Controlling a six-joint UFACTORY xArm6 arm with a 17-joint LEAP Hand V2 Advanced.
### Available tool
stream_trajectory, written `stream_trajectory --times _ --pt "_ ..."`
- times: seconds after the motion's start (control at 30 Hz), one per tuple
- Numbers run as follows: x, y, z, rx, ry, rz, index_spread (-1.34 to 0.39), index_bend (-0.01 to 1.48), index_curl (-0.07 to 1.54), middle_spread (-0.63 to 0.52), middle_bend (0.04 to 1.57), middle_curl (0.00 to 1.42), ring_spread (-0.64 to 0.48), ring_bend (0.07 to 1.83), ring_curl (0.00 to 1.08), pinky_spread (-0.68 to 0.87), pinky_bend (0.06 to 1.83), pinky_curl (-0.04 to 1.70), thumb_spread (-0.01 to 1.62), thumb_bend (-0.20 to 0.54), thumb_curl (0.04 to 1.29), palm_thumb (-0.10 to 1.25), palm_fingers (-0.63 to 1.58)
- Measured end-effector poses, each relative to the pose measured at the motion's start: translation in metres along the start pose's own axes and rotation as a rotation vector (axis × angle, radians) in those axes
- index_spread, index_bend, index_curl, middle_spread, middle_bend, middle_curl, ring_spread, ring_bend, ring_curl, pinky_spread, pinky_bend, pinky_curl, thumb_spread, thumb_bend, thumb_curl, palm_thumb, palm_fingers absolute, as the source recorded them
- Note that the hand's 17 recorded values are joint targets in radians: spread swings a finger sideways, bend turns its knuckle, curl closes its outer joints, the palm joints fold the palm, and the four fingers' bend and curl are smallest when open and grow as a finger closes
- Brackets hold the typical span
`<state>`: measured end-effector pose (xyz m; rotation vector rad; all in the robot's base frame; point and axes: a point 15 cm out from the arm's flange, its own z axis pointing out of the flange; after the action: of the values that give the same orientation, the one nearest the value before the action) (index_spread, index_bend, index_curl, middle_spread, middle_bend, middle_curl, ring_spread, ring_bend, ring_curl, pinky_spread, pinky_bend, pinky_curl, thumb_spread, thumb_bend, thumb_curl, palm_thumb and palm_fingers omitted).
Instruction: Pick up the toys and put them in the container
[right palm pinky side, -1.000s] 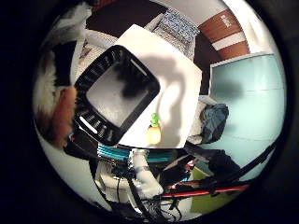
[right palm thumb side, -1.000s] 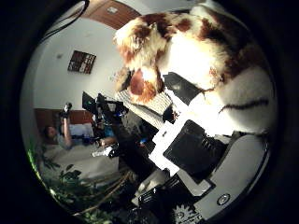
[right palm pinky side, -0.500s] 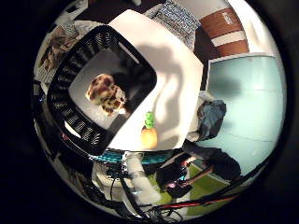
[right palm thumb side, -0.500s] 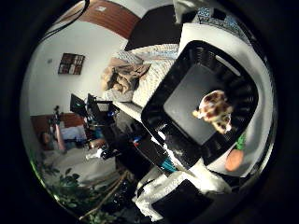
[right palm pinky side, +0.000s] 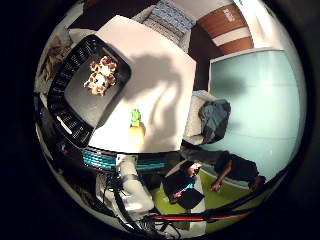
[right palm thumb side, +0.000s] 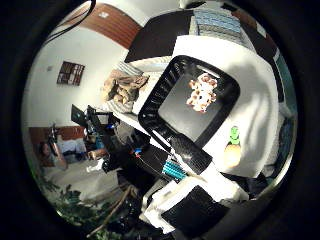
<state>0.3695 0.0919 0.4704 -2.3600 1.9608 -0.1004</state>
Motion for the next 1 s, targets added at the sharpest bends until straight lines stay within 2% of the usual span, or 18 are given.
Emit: stream_trajectory --times 0.13,0.4,0.77,1.0 --pt "0.043 0.037 0.002 -0.017 0.003 0.097 -0.36 0.16 0.29 0.09 0.20 0.31 0.24 0.26 0.27 0.50 0.37 0.37 1.16 -0.022 0.36 0.60 0.17" --pt "0.101 0.097 0.032 -0.058 0.012 0.219 -0.34 0.16 0.28 0.11 0.19 0.31 0.24 0.27 0.26 0.50 0.39 0.34 1.15 -0.021 0.35 0.58 0.17" --pt "0.139 0.157 0.158 -0.163 -0.008 0.342 -0.33 0.16 0.28 0.10 0.20 0.32 0.24 0.28 0.26 0.50 0.41 0.32 1.15 -0.020 0.35 0.57 0.18" --pt "0.151 0.182 0.205 -0.199 -0.022 0.403 -0.31 0.16 0.28 0.10 0.19 0.32 0.24 0.28 0.26 0.49 0.42 0.31 1.14 -0.022 0.35 0.57 0.18"
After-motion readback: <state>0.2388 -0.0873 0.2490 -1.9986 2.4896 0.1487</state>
